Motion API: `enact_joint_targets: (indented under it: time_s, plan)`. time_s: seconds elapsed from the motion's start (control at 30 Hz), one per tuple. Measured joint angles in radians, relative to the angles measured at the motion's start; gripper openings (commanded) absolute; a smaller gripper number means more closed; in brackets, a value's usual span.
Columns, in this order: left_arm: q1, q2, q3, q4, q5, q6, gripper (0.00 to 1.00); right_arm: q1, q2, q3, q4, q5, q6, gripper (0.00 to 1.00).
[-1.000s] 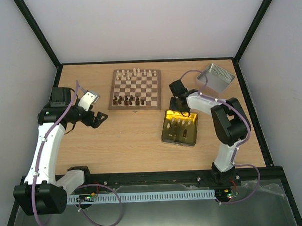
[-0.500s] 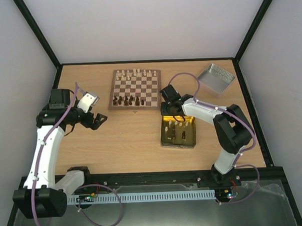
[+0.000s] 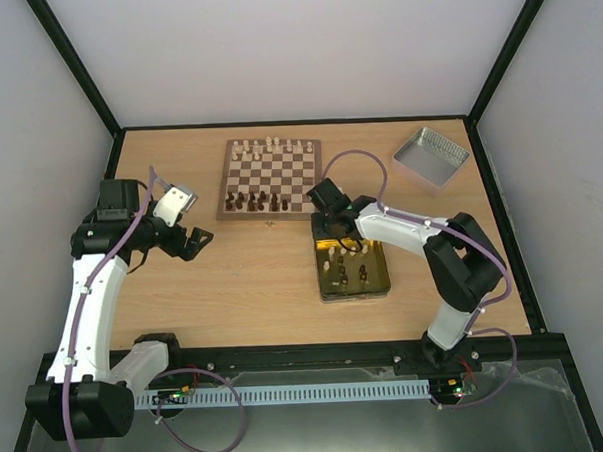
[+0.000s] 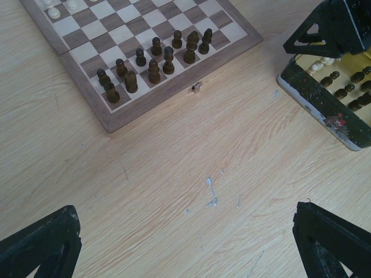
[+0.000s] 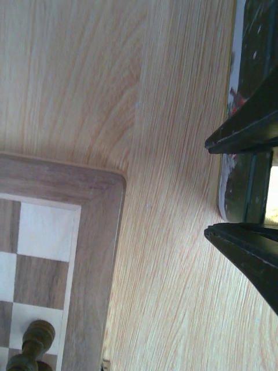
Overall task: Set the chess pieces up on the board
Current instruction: Move the storage box to the center of the board.
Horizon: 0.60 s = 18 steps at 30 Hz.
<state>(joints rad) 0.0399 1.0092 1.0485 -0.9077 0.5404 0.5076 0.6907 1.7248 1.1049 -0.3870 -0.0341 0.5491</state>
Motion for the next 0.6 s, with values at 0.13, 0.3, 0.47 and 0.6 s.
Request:
enact_joint_targets:
  time_s: [0.13,0.3,0.47,0.6]
  plan:
    - [0.0,0.0,0.0,0.0,-0.002,0.0,0.99,0.032,-0.038,-0.003,-0.027,0.069,-0.003,0.3]
    - [0.0,0.0,0.0,0.0,-0.006,-0.001,0.99,0.096,-0.104,0.004,-0.041,0.079,-0.003,0.27]
    - [0.0,0.008,0.0,0.002,-0.015,-0.01,0.99,0.165,-0.107,0.017,-0.048,0.064,0.013,0.28]
    - [0.0,0.016,0.005,0.002,-0.019,-0.019,0.99,0.214,-0.094,0.017,-0.046,0.035,0.037,0.27]
